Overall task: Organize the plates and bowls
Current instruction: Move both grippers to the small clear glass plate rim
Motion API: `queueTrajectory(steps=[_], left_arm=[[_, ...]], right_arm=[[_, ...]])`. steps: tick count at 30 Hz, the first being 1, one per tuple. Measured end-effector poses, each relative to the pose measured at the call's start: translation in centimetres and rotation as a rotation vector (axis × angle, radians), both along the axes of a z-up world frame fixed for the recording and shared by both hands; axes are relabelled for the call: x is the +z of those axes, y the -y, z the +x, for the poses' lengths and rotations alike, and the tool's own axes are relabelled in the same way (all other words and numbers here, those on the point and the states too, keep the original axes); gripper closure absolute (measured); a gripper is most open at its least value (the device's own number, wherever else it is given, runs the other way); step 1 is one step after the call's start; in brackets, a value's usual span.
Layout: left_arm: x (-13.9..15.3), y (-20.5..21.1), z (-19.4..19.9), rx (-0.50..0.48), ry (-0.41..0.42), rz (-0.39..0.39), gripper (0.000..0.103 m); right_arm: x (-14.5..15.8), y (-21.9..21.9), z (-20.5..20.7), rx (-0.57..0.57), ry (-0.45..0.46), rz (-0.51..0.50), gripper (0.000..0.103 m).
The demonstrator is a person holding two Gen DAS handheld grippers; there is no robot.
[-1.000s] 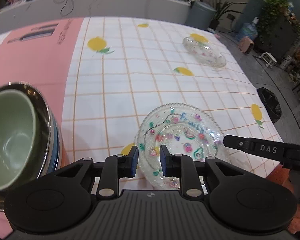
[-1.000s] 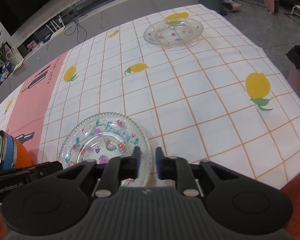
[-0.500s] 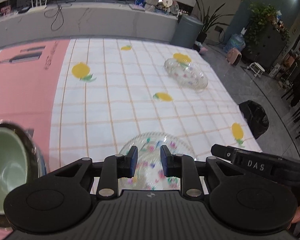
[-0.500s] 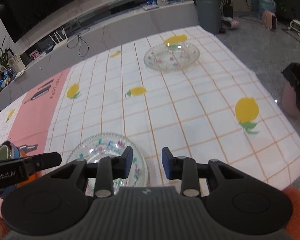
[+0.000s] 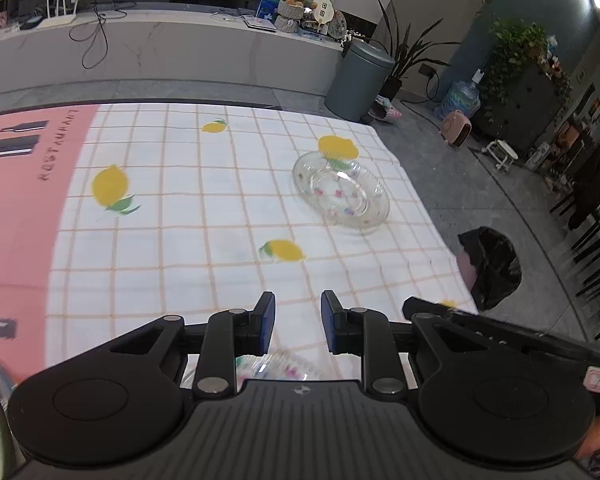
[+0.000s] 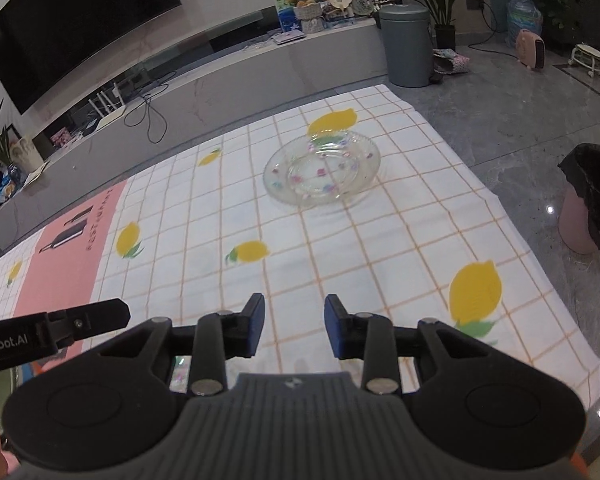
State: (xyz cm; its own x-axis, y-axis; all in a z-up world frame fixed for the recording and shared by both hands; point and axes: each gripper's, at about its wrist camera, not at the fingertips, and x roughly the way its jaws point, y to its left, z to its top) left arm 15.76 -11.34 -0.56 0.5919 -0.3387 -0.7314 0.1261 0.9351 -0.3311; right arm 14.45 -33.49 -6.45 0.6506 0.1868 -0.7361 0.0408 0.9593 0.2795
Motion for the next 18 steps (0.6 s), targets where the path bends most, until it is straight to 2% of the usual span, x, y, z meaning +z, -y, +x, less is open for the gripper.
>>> queueTrajectory(steps=[2,10,18], left_arm=[[-0.1,0.3,1.3,0.009,-0.003,-0.019,0.066],[-1.8,0.8,6.7,0.074,-0.033,-0.077,0.055],[-4.4,0.7,11.5,0.124,-0.06,-0.115,0.053]], right_arm=[[-0.3,0.6,1.4,-0.016,-0.016,0.008,0.068],[-2.2,2.6,6.7,-0.079,-0.049,0.031,0.062],[-4.6,4.5,11.4,-0.161,-0.08,0.072,0.062]])
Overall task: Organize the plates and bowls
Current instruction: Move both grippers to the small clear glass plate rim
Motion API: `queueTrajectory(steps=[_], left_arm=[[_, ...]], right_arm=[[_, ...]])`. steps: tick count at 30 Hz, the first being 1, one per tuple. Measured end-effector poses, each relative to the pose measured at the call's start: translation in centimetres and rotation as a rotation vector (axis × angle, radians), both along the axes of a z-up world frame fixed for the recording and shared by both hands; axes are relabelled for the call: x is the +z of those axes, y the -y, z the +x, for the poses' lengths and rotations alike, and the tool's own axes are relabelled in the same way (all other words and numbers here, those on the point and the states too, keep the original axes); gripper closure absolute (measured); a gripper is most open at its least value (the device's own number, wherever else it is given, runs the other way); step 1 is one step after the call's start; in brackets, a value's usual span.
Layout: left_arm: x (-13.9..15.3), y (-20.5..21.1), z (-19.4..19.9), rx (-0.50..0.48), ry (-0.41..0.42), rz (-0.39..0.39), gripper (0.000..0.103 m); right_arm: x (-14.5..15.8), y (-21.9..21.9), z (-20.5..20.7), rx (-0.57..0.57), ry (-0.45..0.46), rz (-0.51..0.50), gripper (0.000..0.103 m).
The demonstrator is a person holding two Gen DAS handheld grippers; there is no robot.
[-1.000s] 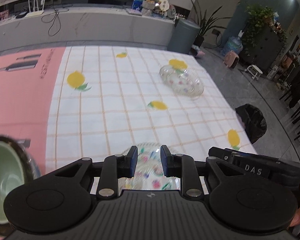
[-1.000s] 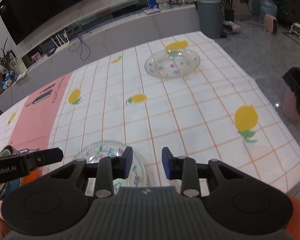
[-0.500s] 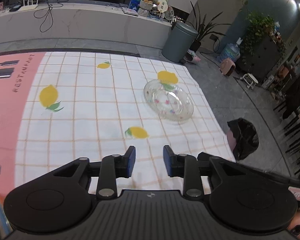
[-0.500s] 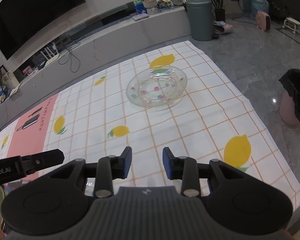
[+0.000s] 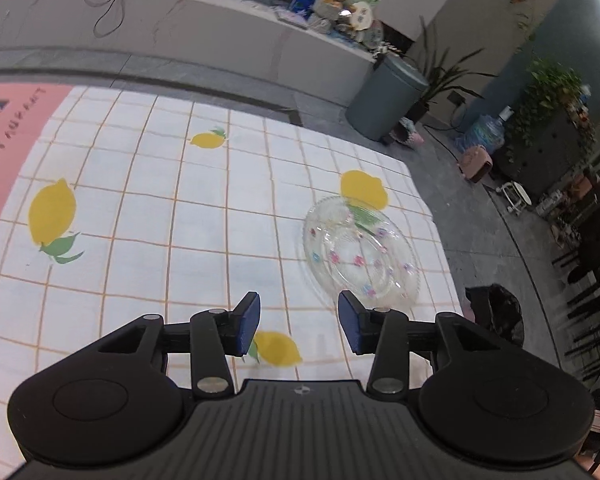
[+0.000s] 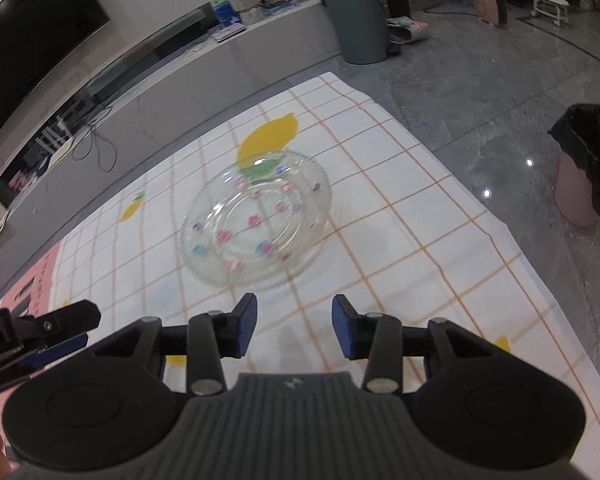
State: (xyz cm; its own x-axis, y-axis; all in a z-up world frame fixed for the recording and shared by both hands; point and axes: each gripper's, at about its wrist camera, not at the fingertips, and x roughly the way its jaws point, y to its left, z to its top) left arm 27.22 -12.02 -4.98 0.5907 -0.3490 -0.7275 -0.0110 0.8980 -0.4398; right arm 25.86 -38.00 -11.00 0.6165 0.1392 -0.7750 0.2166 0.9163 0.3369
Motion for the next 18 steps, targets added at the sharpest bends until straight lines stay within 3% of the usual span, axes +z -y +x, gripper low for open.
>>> queueTrajectory(steps=[11,18], left_arm=[[-3.7,-1.9,4.3,0.118,-0.048,-0.153,0.052],[-5.4,-0.6,6.4,0.105,-0.074,-0.186,0.052]], right_arm=[[-1.8,1.2,4.9,-0.033,-0.011,0.054,0.062],[-2.7,1.9,6.5,-0.047,-0.005,0.098,0.063]])
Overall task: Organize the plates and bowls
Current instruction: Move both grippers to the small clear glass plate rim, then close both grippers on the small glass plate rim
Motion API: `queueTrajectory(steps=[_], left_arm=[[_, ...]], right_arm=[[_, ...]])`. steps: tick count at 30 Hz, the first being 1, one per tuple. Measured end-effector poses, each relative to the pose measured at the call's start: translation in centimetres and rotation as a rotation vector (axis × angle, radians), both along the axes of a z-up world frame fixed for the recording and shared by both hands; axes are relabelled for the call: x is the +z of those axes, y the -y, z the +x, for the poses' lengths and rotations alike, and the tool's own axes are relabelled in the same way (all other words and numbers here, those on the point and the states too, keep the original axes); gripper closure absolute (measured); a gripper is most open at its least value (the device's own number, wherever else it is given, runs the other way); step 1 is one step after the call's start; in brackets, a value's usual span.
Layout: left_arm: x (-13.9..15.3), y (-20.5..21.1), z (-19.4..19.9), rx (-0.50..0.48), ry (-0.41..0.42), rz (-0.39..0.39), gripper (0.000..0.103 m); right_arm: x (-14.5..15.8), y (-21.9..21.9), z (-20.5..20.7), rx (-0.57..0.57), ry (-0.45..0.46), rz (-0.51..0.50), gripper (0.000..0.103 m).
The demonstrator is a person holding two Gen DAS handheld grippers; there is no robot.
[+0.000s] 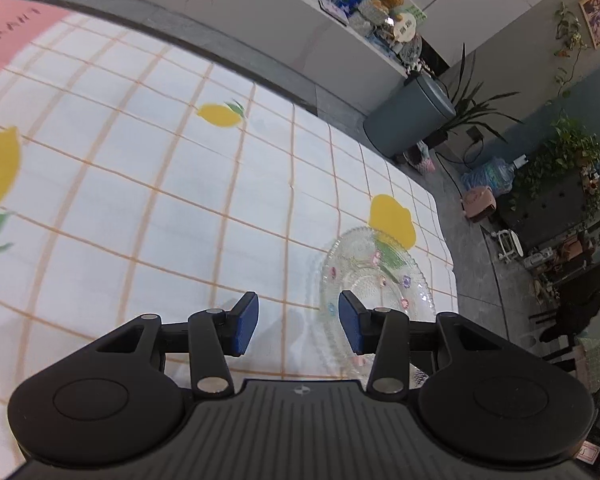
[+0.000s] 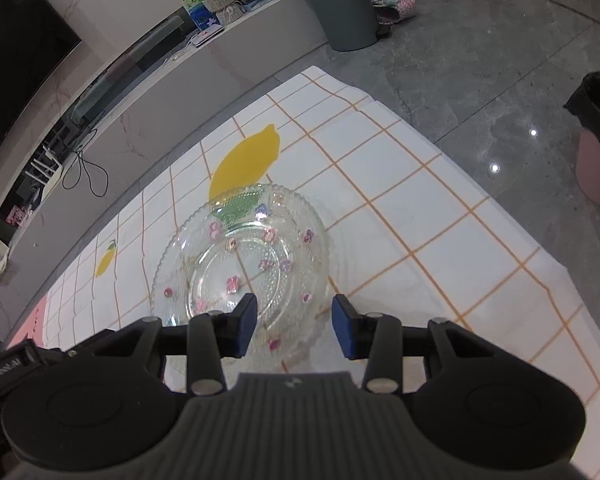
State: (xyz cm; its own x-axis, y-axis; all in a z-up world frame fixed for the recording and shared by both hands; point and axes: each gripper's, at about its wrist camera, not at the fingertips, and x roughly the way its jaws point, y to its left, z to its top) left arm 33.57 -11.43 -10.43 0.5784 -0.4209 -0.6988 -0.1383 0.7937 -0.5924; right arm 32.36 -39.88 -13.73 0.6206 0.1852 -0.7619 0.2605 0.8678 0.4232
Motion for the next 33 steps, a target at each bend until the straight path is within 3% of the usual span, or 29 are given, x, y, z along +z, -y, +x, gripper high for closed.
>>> queueTrajectory(steps=[10,14,17,19,23,33], left_arm=[[-0.8,2.0,2.5,-0.018,0.029,0.005,0.053],[-1.1,2.6,2.7,-0.046,0.031,0.009,0.074],[-1.2,2.8,2.7,-0.048,0.038,0.039,0.09],[-1.1,2.8,2.6,-0.045,0.039,0.053,0.092],[-0.6,2.8,1.9,-0.037,0.046,0.093,0.093],[2.2,1.1,-1.5,0.019,0.064,0.062,0.094]], right_arm=[[-0.1,1.6,2.0,-0.01,0.019,-0.016,0.065],[-0.3,1.2,2.5,0.015,0.029,-0.044,0.081],[-0.5,1.2,2.4,0.009,0.038,-0.043,0.086],[-0.5,1.3,2.3,-0.001,0.035,-0.049,0.091],[-0.3,1.1,2.1,0.012,0.018,-0.036,0.093],[0.9,0.5,-0.7,0.023,0.015,0.021,0.094]])
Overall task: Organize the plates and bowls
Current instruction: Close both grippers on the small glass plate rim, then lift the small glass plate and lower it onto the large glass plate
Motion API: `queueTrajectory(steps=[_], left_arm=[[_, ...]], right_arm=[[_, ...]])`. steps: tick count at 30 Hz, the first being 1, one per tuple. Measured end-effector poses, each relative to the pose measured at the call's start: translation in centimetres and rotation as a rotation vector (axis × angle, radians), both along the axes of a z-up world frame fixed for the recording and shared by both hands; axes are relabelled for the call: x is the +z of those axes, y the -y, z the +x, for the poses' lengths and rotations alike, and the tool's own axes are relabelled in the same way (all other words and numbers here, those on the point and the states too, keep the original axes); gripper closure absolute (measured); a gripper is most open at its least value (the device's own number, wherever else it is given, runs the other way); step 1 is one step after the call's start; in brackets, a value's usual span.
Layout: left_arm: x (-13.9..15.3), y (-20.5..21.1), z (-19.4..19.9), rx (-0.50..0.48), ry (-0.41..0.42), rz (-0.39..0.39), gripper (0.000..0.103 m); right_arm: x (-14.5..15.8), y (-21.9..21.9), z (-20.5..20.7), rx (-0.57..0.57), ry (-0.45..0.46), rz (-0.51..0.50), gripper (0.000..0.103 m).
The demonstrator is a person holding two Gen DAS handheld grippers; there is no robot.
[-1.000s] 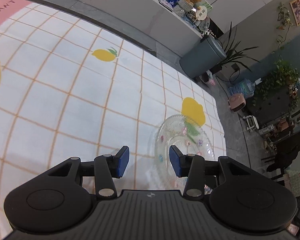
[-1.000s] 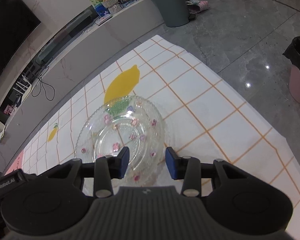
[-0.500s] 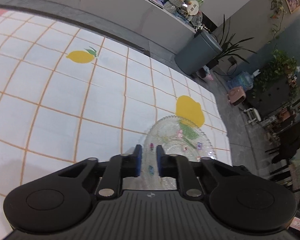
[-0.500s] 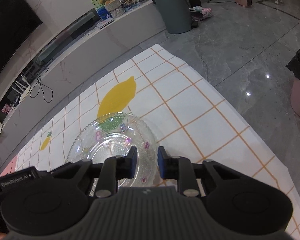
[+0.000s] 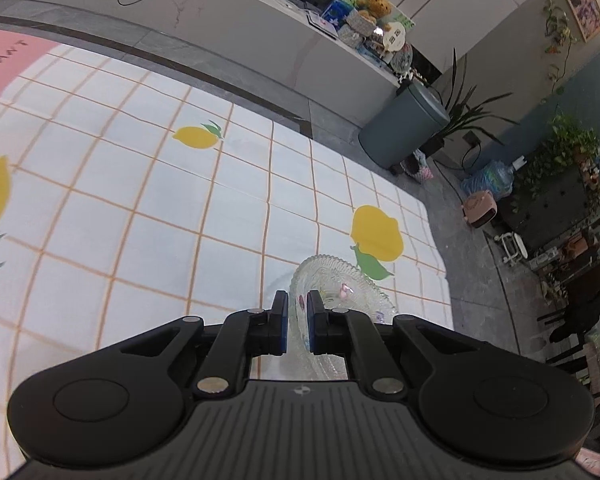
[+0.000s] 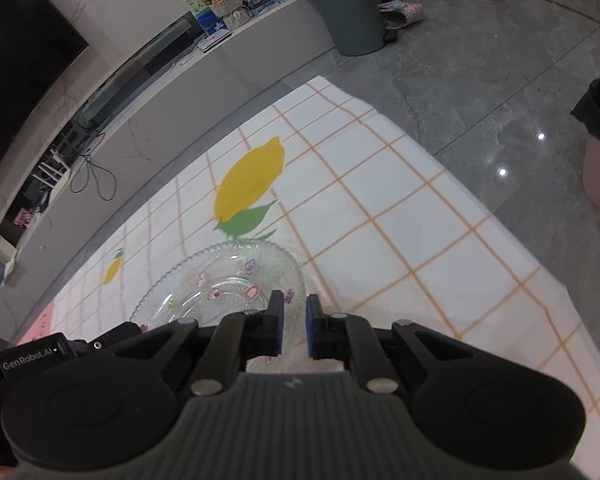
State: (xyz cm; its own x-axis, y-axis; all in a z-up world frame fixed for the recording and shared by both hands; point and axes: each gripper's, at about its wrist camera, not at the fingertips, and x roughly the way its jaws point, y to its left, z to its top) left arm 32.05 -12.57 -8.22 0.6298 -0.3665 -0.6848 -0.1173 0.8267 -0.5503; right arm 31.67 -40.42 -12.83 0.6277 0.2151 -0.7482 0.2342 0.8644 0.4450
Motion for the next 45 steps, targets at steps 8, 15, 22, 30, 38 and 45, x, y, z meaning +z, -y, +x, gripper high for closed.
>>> queueTrajectory(steps=[8,15,22,30,38,45], left_arm=[[2.6,-0.7,-4.6,0.011,0.03,0.034,0.094],[4.7,-2.4,-9.3,0.038,0.059,0.029,0.094],[6.8,-4.8,-15.2,0.046,0.112,0.054,0.094],[7.2,-7.0,-21.1,0.053,0.126,0.043,0.094],[6.6,-8.1,-24.4,0.031,0.119,0.031,0.094],[5.0,-9.8,-26.8,0.049,0.095,0.039,0.094]], right_arm=[[1.5,-1.0,-4.4,0.016,0.026,0.032,0.094],[2.9,-2.3,-9.1,0.032,0.056,0.074,0.094],[4.1,-4.4,-14.3,0.082,0.087,0.114,0.094],[4.1,-6.6,-19.5,0.131,0.09,0.136,0.094],[3.5,-7.4,-22.8,0.15,0.074,0.137,0.094],[3.0,-8.6,-24.1,0.189,0.073,0.121,0.095]])
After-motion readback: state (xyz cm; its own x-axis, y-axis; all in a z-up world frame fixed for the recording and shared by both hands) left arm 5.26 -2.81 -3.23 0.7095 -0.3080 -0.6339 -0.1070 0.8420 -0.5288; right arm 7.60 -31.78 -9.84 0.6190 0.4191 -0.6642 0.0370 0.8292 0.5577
